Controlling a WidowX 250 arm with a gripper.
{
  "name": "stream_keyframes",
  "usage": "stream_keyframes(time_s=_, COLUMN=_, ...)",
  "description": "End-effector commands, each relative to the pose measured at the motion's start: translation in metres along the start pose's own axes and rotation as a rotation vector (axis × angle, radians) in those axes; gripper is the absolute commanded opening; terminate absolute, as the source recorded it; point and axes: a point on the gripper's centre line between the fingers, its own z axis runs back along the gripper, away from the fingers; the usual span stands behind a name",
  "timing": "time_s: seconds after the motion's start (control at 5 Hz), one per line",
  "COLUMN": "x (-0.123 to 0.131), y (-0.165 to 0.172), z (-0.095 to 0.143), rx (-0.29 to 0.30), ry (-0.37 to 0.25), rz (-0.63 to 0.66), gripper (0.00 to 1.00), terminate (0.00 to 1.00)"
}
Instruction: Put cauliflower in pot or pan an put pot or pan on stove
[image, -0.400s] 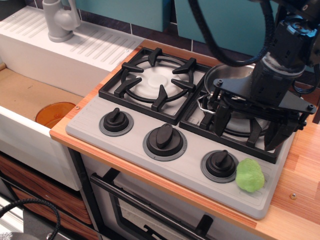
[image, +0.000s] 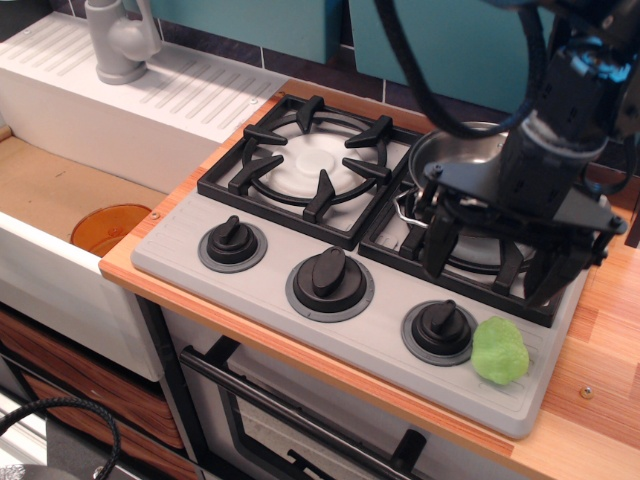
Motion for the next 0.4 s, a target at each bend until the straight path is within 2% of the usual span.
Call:
stream_keyframes(time_s=0.0, x=-0.0128, y=-0.0193, z=0.0029, rx=-0.029, ry=-0.052, rz=0.026, gripper=1.0, terminate=0.0)
stream_keyframes(time_s=0.2, x=-0.0165, y=-0.0262, z=-0.0021, rx=-0.038, ry=-0.062, rz=0.036, gripper=1.0, terminate=0.0)
